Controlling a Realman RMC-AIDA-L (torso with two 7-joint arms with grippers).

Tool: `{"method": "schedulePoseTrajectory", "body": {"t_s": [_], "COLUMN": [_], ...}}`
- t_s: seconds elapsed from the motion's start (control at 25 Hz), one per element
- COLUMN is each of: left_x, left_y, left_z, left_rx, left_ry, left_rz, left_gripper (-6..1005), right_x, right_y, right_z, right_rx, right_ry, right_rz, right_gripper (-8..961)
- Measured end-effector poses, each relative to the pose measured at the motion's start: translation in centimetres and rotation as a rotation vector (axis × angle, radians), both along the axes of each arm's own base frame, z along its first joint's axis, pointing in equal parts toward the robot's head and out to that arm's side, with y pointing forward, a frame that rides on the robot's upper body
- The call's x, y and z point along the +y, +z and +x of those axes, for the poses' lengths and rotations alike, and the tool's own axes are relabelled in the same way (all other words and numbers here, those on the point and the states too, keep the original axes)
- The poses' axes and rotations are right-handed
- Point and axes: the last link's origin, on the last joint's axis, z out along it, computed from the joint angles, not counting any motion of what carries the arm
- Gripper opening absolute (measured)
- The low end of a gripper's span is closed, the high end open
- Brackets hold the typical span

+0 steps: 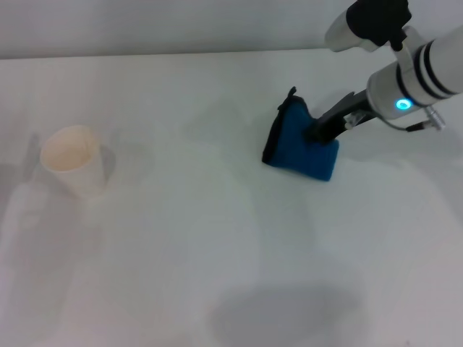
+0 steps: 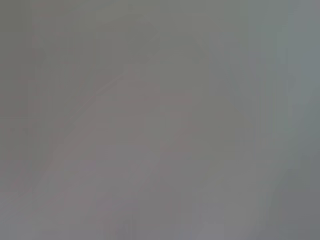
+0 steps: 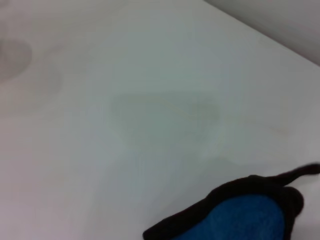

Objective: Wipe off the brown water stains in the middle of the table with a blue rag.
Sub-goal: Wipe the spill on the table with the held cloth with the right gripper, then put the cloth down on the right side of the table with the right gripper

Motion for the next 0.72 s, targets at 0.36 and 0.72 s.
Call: {"method": "schedulePoseTrajectory", "body": {"t_s": [0.36,0.72], "left_x": [-0.1,-0.4], "left_y": [0.1,0.0], "left_z": [-0.3,-0.5], "left_rx": [-0.001,-0.004], "left_ry": [0.012,0.025], "left_rz": [0.003,0.003], "left_gripper": [877,876], "right_x": [-0.2,-1.3], "right_y": [-0.4,-2.4], "right_z": [-1.8,-2.6], "right_rx": [-0.069,-0.081], "right_ry": [0.102,0.217], "right_rz": [-0.132,-0.232], "right_gripper": [67,70]}}
